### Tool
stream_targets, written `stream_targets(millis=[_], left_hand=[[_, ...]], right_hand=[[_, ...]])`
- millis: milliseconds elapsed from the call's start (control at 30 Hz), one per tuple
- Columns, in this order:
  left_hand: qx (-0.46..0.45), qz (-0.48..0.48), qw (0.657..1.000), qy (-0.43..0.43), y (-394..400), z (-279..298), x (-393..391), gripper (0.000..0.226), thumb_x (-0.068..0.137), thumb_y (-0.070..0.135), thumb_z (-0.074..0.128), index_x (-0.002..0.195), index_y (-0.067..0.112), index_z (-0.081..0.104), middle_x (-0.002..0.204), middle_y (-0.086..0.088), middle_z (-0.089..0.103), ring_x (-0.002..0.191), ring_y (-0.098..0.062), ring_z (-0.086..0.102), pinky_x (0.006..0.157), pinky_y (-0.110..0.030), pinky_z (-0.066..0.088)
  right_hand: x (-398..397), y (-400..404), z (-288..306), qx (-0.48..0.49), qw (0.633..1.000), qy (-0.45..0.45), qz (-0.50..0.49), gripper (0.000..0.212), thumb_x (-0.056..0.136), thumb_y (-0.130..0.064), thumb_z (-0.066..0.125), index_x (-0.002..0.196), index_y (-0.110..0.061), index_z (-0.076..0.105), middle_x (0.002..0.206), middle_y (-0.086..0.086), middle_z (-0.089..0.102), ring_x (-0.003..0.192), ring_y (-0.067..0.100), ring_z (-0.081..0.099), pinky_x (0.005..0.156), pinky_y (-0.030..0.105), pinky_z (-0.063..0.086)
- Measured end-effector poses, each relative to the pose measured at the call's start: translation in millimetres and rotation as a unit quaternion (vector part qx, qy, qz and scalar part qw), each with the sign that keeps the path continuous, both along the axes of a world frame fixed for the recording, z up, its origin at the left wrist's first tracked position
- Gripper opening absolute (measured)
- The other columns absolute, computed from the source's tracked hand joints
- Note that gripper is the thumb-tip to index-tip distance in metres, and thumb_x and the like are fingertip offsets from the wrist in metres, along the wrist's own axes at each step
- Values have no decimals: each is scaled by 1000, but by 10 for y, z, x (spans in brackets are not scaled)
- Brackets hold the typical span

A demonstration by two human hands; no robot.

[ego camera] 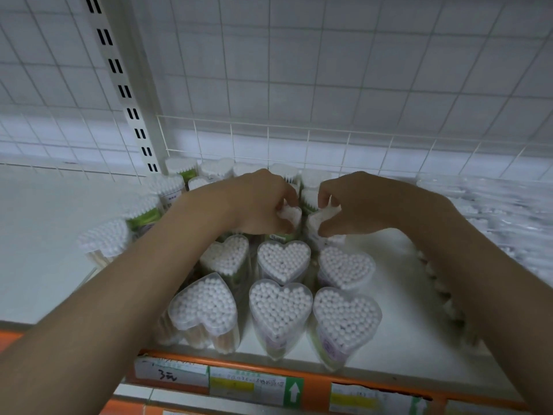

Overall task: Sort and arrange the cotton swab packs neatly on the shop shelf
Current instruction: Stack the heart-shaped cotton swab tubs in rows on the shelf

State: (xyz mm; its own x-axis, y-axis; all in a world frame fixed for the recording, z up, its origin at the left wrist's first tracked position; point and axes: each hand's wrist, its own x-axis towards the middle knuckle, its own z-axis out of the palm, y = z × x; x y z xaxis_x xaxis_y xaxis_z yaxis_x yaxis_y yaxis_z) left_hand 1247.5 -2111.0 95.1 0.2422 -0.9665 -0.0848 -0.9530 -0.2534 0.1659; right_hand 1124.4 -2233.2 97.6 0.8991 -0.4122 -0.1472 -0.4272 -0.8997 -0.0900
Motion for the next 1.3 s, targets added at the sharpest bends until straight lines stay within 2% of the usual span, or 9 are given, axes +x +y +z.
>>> stream_targets(millis=[233,367,533,667,800,900,1000,1200,1300], left_hand=[[28,-2,1000,-7,-43,23,-27,52,83,46,58,130,26,49,120,0,57,103,-18,54,86,-30,46],[18,-16,999,-34,-102,-11,-54,54,79,57,58,117,20,57,109,-3,60,95,-19,55,78,-32,46],[14,-41,998,-46,-170,-67,-30,55,79,52,63,120,16,56,110,-5,59,94,-19,54,71,-27,39],[-7,-55,998,-13,-174,-18,81,50,79,43,66,122,20,54,115,-2,56,96,-18,52,76,-29,43],[-48,-65,995,52,-136,88,232,57,83,37,62,135,37,41,126,1,49,100,-16,49,81,-26,37],[-89,-75,991,64,-108,168,331,46,89,34,46,132,46,41,97,13,42,89,-14,45,73,-25,33],[-117,-79,987,80,-91,184,395,41,91,30,35,126,45,49,85,19,26,80,-4,43,70,-21,32],[-164,-89,978,97,-22,81,433,36,95,33,34,129,32,47,97,3,33,79,-11,49,67,-16,39],[-146,-101,979,103,-13,44,436,46,90,47,45,133,31,43,98,3,33,80,-8,44,65,-18,35]], right_hand=[[-175,-106,-20,89,996,-23,19,39,74,-22,68,105,-34,48,113,-9,47,103,12,49,84,30,45],[-191,-118,-8,83,995,-43,-24,30,81,-43,61,104,-32,44,113,-8,49,96,11,49,74,26,40],[-116,-4,-86,45,996,-11,-71,48,76,-62,58,99,-25,37,87,-7,46,84,14,48,65,27,39],[-136,5,-48,88,991,-10,-97,42,74,-49,67,102,-29,42,96,-7,53,85,11,53,76,31,49],[-154,7,-19,113,987,-9,-112,39,73,-38,69,102,-33,43,98,-12,53,86,6,52,75,25,47],[-151,7,-14,119,985,-8,-127,38,73,-35,68,102,-34,45,101,-13,54,90,7,53,79,26,47],[-153,16,-8,121,983,-2,-136,37,73,-35,68,102,-36,45,99,-17,53,89,4,52,75,25,47],[-146,68,-5,120,980,-4,-159,37,74,-34,66,103,-38,45,98,-19,52,89,2,52,73,23,46],[-136,94,8,117,979,-3,-169,38,74,-32,66,107,-37,46,101,-17,53,91,5,53,75,24,47]])
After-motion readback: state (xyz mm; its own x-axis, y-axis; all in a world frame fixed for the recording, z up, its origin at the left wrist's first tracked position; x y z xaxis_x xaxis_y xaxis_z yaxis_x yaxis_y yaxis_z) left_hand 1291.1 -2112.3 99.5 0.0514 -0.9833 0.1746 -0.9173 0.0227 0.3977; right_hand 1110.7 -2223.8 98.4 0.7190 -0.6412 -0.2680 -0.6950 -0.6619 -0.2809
